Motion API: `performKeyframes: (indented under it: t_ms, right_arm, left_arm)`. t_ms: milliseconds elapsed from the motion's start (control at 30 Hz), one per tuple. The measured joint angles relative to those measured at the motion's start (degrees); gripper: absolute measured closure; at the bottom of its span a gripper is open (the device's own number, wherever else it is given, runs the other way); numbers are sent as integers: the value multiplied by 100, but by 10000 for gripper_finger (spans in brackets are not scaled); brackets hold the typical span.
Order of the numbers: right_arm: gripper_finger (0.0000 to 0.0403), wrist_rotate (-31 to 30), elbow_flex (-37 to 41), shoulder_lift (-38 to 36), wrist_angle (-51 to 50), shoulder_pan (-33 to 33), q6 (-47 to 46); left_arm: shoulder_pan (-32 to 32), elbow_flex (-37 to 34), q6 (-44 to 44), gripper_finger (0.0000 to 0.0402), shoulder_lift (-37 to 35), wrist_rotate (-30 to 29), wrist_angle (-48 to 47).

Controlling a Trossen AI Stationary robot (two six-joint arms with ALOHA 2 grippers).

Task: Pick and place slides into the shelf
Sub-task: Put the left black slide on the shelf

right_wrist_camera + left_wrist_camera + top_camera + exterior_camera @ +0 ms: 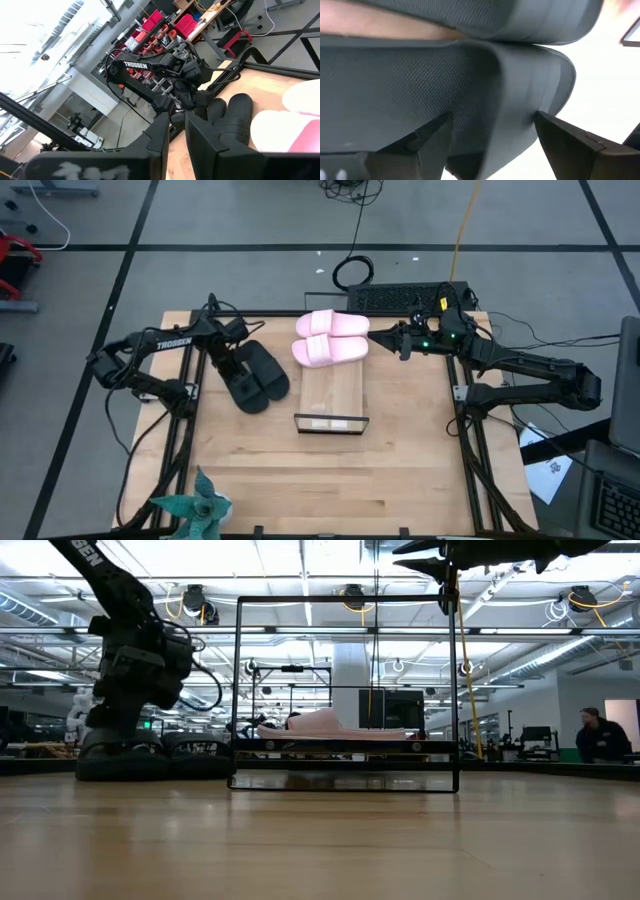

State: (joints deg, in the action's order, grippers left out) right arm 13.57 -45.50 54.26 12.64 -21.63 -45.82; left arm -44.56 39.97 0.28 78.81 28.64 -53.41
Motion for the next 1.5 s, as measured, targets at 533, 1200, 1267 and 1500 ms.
performKeyframes:
  t_ms: [533,1200,1267,1500]
  right_arm:
    - [348,1,0,0,-2,0,-39]
    - [348,5,0,0,-6,0,-116]
    - [348,6,0,0,-10,0,-131]
    - [348,7,0,0,-37,0,-127]
  left_arm:
    - [13,-291,-204,218,2,606,398]
    - [9,-289,-405,397,-281,568,338]
    - [10,-289,-519,397,-462,514,311]
    - [7,-289,-839,399,-1298,369,-47]
